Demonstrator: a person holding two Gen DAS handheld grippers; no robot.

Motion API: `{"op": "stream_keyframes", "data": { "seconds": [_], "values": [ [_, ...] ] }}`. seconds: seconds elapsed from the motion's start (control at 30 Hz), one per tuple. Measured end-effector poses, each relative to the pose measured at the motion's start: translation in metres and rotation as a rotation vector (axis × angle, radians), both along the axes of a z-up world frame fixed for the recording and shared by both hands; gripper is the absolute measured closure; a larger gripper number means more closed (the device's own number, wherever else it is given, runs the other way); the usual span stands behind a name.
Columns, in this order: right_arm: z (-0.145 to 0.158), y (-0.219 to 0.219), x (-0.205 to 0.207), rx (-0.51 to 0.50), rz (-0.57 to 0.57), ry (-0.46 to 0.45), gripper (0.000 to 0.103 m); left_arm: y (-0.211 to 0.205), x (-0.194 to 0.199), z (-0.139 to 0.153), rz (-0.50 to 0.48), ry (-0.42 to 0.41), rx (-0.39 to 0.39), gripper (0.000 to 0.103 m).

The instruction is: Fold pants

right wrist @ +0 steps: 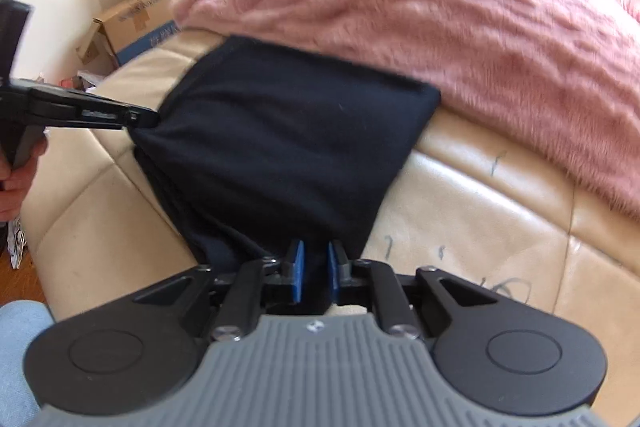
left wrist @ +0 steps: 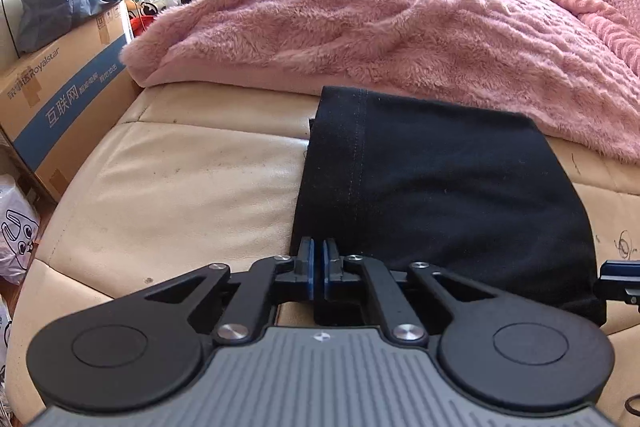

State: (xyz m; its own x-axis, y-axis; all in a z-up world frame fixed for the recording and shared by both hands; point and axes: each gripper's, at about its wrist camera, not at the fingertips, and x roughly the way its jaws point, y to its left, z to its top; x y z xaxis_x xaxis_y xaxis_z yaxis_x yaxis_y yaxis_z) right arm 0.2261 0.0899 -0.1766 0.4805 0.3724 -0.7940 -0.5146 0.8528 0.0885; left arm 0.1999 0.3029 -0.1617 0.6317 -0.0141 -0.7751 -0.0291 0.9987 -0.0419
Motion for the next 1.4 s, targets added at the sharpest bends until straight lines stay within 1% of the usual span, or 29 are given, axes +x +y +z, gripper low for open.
{"op": "stream_keyframes", "data": {
  "seconds": [0.07,0.13,0.2,0.23,0.37,0.43,0.5,0.6,0.7,0.73,0.77,0.8,0.87,0.9,0.93,0.97,1.0,1.03,1.07,1.13,1.2,1.23,1.27,1.33,1.4],
  "values": [
    [0.014,0.006,-0.013,0.017,0.055,-0.044,0.095,0.002,-0.008,0.011,0.014,-0.031,-0.03,0.099],
    [0.018,0.014,-0.02,0.033,0.088,-0.045,0.095,-0.002,-0.016,0.021,0.001,-0.048,-0.047,0.099],
    [0.013,0.022,-0.022,0.039,0.107,-0.03,0.099,-0.01,-0.023,0.025,-0.026,-0.053,-0.036,0.099],
    [0.008,0.026,-0.022,0.044,0.114,-0.017,0.103,-0.012,-0.026,0.026,-0.034,-0.052,-0.031,0.099],
    [-0.011,0.034,-0.02,0.053,0.106,0.061,0.103,-0.012,-0.035,0.025,-0.025,-0.032,-0.063,0.099],
    [-0.021,0.035,-0.023,0.036,0.112,0.097,0.103,-0.01,-0.039,0.023,-0.016,-0.014,-0.08,0.099],
    [-0.026,0.033,-0.025,0.052,0.101,0.109,0.103,-0.009,-0.043,0.02,-0.01,0.004,-0.087,0.099],
    [-0.028,0.029,-0.017,0.082,0.074,0.161,0.103,-0.009,-0.048,0.024,0.005,0.018,-0.114,0.099],
    [-0.017,0.026,-0.014,0.07,0.081,0.188,0.103,-0.012,-0.052,0.041,0.023,-0.003,-0.12,0.096],
    [-0.009,0.023,-0.016,0.076,0.079,0.174,0.103,-0.014,-0.054,0.05,0.029,-0.018,-0.11,0.095],
    [0.002,0.018,-0.018,0.089,0.075,0.153,0.103,-0.017,-0.056,0.06,0.034,-0.035,-0.094,0.089],
    [0.013,0.013,-0.02,0.101,0.069,0.126,0.102,-0.02,-0.058,0.069,0.038,-0.049,-0.077,0.086],
    [0.043,0.002,-0.027,0.122,0.048,0.05,0.097,-0.031,-0.064,0.093,0.056,-0.091,-0.017,0.077],
    [0.059,-0.005,-0.031,0.134,0.037,0.012,0.092,-0.038,-0.069,0.105,0.063,-0.121,0.015,0.073],
    [0.075,-0.011,-0.035,0.147,0.025,-0.024,0.078,-0.045,-0.075,0.117,0.067,-0.156,0.039,0.063],
    [0.093,-0.018,-0.041,0.159,0.01,-0.069,0.068,-0.052,-0.082,0.129,0.072,-0.191,0.061,0.047],
    [0.109,-0.024,-0.047,0.166,-0.002,-0.109,0.065,-0.059,-0.089,0.142,0.078,-0.226,0.082,0.037],
    [0.124,-0.03,-0.053,0.162,-0.015,-0.146,0.058,-0.066,-0.096,0.152,0.082,-0.259,0.095,0.019],
    [0.137,-0.035,-0.059,0.144,-0.036,-0.174,0.049,-0.074,-0.105,0.163,0.087,-0.304,0.104,0.009],
    [0.159,-0.047,-0.075,0.14,-0.08,-0.236,0.044,-0.088,-0.123,0.18,0.095,-0.375,0.12,0.007],
    [0.176,-0.061,-0.094,0.164,-0.123,-0.286,0.035,-0.101,-0.14,0.193,0.12,-0.414,0.132,0.003],
    [0.183,-0.066,-0.106,0.167,-0.156,-0.319,0.023,-0.107,-0.147,0.197,0.133,-0.426,0.136,0.0],
    [0.188,-0.071,-0.118,0.165,-0.184,-0.355,0.021,-0.112,-0.155,0.201,0.142,-0.434,0.141,0.0],
    [0.192,-0.077,-0.144,0.156,-0.236,-0.426,0.021,-0.122,-0.169,0.204,0.152,-0.439,0.163,0.0],
    [0.189,-0.08,-0.163,0.167,-0.261,-0.43,0.021,-0.131,-0.18,0.2,0.169,-0.434,0.183,0.0]
  ]
}}
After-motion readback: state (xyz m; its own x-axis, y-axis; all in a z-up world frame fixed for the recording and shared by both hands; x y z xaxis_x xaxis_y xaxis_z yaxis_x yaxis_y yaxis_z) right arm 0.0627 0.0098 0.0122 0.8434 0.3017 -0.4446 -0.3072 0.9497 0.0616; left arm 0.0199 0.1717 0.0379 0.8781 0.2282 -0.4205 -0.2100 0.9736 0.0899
